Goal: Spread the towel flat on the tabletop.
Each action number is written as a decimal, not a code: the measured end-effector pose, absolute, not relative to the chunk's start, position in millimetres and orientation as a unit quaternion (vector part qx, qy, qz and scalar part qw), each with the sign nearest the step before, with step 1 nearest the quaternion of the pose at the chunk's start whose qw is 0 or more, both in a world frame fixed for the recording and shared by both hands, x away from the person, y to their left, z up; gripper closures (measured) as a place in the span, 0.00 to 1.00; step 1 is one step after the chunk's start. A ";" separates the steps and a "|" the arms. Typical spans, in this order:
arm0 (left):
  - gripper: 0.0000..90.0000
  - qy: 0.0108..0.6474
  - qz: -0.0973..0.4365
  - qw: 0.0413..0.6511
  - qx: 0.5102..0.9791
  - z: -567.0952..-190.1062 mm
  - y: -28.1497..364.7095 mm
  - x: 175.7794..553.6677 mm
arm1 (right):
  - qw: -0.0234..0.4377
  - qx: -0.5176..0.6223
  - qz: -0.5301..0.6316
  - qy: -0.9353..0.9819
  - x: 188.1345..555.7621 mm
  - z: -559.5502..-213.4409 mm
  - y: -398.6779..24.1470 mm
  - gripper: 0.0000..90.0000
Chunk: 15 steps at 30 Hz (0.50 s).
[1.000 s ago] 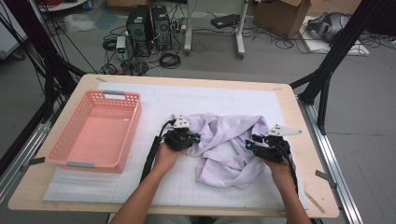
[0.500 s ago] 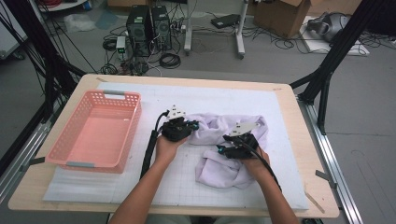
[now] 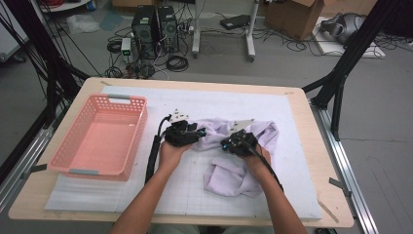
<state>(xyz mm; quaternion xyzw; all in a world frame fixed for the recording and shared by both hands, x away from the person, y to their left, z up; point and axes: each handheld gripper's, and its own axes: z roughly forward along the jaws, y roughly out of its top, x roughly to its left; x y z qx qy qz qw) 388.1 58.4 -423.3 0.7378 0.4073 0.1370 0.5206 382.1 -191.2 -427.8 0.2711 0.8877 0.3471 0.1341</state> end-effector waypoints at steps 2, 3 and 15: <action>0.54 0.411 0.138 0.526 0.731 -421.0 62.8 387.1 | 0.138 0.301 0.379 0.864 392.4 -416.7 -205.4 0.97; 0.54 0.410 0.137 0.528 0.731 -420.5 64.3 386.9 | 0.141 0.315 0.388 0.855 398.3 -411.2 -212.1 0.97; 0.55 0.384 0.117 0.529 0.748 -419.5 63.4 382.0 | 0.257 0.462 0.366 0.766 458.8 -376.6 -282.5 0.97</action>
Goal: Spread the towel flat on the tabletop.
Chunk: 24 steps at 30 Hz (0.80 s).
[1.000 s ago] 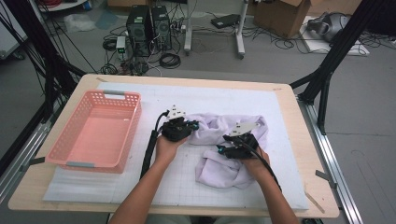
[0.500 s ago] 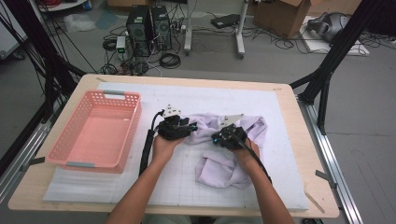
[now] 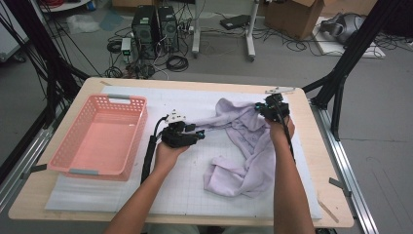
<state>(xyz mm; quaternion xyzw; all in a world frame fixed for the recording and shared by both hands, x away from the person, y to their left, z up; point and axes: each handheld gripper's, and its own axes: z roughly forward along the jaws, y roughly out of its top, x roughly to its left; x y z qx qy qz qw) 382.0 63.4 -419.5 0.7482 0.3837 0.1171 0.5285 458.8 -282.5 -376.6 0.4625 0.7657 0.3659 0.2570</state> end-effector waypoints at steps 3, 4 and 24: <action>0.55 0.374 0.111 0.523 0.758 -420.0 60.6 380.6 | 0.286 0.514 0.339 0.734 460.1 -380.5 -301.5 0.96; 0.55 0.371 0.110 0.523 0.760 -420.3 59.9 379.8 | 0.289 0.528 0.338 0.724 459.0 -381.2 -306.9 0.95; 0.50 0.371 0.132 0.521 0.757 -433.7 90.6 349.1 | 0.141 0.373 0.337 0.853 414.3 -422.7 -232.6 0.63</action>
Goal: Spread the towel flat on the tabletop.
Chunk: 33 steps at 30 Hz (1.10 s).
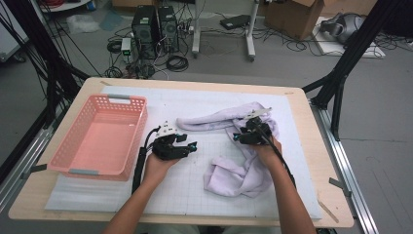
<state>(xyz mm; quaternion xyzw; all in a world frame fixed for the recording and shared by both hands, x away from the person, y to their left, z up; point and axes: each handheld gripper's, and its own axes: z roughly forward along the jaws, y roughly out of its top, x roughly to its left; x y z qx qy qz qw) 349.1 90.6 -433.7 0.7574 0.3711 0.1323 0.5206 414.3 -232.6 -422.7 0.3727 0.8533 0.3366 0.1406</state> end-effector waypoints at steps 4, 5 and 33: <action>0.50 0.373 0.137 0.520 0.756 -433.9 98.1 343.6 | 0.139 0.391 0.321 0.852 417.1 -436.1 -225.1 0.69; 0.50 0.374 0.138 0.519 0.756 -434.5 100.1 342.7 | 0.143 0.395 0.324 0.848 416.0 -436.9 -224.7 0.73; 0.52 0.394 0.137 0.543 0.729 -428.4 127.1 332.5 | 0.108 0.354 0.484 0.793 422.6 -402.0 -144.4 0.67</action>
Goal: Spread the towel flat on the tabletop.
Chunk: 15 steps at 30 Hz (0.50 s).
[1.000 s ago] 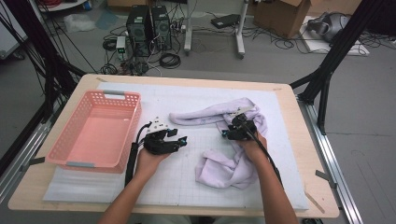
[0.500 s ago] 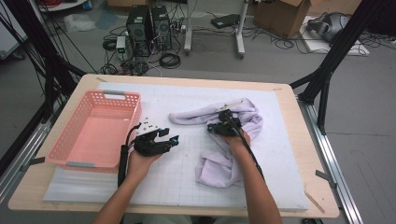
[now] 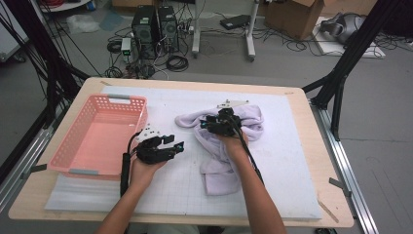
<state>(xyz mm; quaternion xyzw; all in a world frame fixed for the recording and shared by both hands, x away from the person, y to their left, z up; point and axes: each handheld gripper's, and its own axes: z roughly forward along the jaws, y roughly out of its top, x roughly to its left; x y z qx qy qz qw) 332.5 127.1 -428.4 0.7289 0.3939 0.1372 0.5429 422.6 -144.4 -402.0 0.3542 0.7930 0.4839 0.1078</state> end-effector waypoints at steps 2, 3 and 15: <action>0.52 0.394 0.135 0.542 0.730 -429.4 127.4 332.9 | 0.158 0.357 0.455 0.801 412.0 -392.5 -157.2 0.67; 0.52 0.395 0.135 0.540 0.731 -430.2 127.1 333.1 | 0.167 0.357 0.450 0.801 408.4 -389.9 -162.1 0.67; 0.51 0.391 0.139 0.538 0.733 -432.2 124.5 333.8 | 0.157 0.349 0.396 0.835 360.9 -401.3 -183.3 0.50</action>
